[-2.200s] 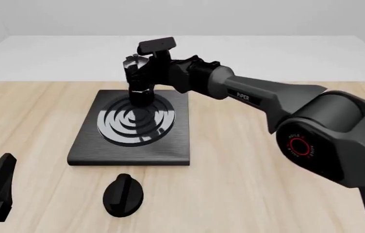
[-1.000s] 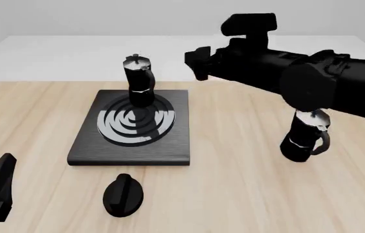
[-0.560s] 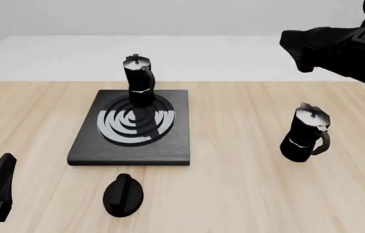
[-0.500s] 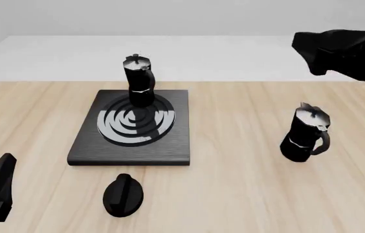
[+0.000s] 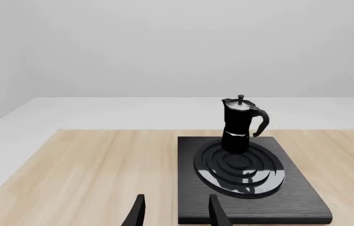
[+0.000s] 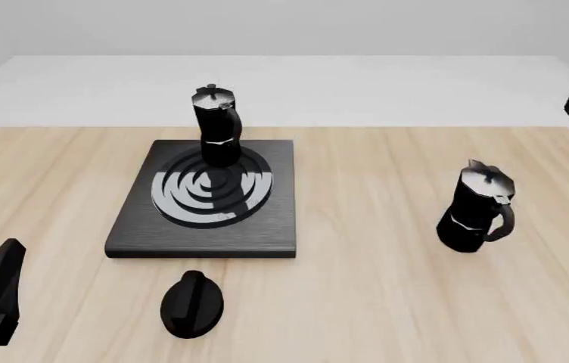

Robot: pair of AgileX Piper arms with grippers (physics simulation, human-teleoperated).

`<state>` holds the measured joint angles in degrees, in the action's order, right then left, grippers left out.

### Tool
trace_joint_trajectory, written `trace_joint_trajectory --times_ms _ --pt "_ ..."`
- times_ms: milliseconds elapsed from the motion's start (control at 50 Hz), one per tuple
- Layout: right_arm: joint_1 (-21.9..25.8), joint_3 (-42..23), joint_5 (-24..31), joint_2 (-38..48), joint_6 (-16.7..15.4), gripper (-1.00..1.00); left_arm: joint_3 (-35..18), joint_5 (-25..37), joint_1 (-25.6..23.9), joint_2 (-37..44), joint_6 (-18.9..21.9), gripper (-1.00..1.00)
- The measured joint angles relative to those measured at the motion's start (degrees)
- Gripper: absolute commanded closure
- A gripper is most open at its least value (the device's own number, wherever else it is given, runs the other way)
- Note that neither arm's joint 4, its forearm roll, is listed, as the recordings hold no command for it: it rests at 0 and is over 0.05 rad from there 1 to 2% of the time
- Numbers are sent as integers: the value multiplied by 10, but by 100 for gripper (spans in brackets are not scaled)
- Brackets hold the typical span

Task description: Put both moka pots on the stove.

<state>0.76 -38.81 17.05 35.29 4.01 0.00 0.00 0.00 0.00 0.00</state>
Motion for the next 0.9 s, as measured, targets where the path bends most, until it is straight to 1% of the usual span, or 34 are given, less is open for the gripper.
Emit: trace_joint_trajectory --times_ms 180,380,560,900 --pt "-38 24 0 -14 -5 -100 0 0 0 0 0 -100" --pt "-63 56 -26 -5 -4 -100 0 0 0 0 0 -100" --pt "-72 80 -57 19 -3 -100 0 0 0 0 0 -100" --pt "-75 114 -117 71 -2 -100 0 0 0 0 0 -100"
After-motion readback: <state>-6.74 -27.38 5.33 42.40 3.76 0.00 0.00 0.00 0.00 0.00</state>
